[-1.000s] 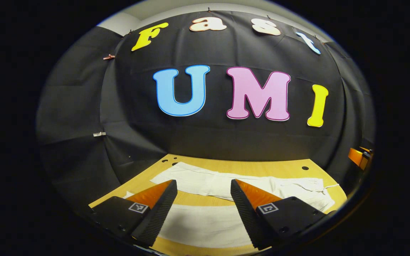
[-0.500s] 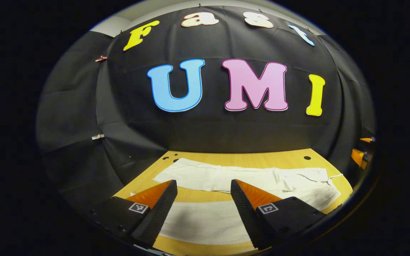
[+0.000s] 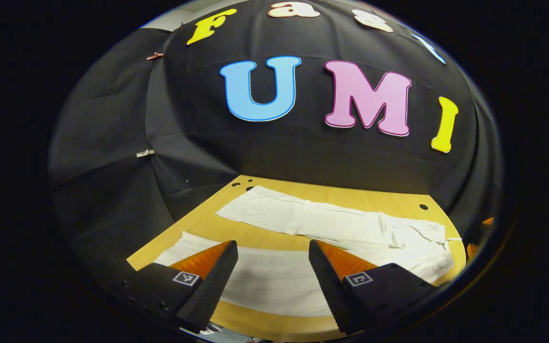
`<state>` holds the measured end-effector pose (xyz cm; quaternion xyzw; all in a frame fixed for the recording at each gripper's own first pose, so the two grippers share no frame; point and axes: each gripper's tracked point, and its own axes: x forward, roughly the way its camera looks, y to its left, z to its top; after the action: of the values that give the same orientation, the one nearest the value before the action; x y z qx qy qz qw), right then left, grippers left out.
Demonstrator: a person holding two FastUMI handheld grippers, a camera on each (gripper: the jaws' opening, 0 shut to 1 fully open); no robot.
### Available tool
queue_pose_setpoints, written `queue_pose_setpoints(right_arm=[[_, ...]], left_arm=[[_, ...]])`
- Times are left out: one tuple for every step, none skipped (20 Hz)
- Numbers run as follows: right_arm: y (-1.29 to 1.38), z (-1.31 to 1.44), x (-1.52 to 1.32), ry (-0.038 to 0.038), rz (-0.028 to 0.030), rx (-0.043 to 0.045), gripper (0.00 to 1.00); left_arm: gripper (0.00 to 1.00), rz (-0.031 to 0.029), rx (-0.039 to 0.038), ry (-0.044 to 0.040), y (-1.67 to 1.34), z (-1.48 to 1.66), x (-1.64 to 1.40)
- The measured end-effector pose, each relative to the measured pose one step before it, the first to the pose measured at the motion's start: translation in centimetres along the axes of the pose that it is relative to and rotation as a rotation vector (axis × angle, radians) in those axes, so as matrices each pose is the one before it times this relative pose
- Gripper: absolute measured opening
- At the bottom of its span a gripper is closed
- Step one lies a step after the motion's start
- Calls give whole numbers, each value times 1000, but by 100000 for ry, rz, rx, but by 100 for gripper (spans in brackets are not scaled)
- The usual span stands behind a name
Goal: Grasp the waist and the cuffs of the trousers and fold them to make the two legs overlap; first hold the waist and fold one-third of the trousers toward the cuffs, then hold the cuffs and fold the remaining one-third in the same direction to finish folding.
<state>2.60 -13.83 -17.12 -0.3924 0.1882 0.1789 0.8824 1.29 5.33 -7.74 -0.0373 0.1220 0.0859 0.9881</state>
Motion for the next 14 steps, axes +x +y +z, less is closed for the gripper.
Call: queue_pose_setpoints(right_arm=[[644, -994, -219, 1795, 2642, -4082, 98], [751, -684, -184, 1177, 3064, -4190, 98], [679, -629, 349, 613, 2562, -4906, 98], [494, -590, 223, 547, 1833, -5161, 98], [781, -586, 180, 938, 2338, -4046, 98], [748, -732, 546, 1288, 2458, -2912, 98], [658, -761, 275, 1656, 2508, -2729, 98], [655, -659, 604, 1809, 2513, -3082, 98], [651, -644, 502, 1745, 2468, -3520, 98], [691, -574, 425, 1442, 2522, -3638, 98], [368, -597, 723, 1110, 1826, -3716, 98], [426, -454, 339, 1013, 1415, -3395, 98], [-236, 122, 173, -825, -883, -2604, 98], [-370, 341, 313, -84, -650, -1584, 98]], left_arm=[[95, 785, -181, 780, 349, -233, -165], [95, 881, -279, 726, 298, -446, -144], [95, 834, -283, 818, 492, -361, -152], [95, 999, -171, 705, 380, -393, -89], [95, 1003, -62, 914, 404, -278, -59], [95, 1002, -35, 914, 360, -442, 1], [95, 846, 212, 609, 354, -185, -55], [95, 407, 315, 438, 256, -202, -187], [95, 125, 473, 95, 181, 1, -105], [95, 415, 637, -293, 219, -17, -70], [95, 601, 669, -93, 333, 60, -85], [95, 562, 401, 46, 298, -79, -116], [95, 406, 37, 140, 193, 50, -36], [95, 499, -109, 482, 294, -158, -148]])
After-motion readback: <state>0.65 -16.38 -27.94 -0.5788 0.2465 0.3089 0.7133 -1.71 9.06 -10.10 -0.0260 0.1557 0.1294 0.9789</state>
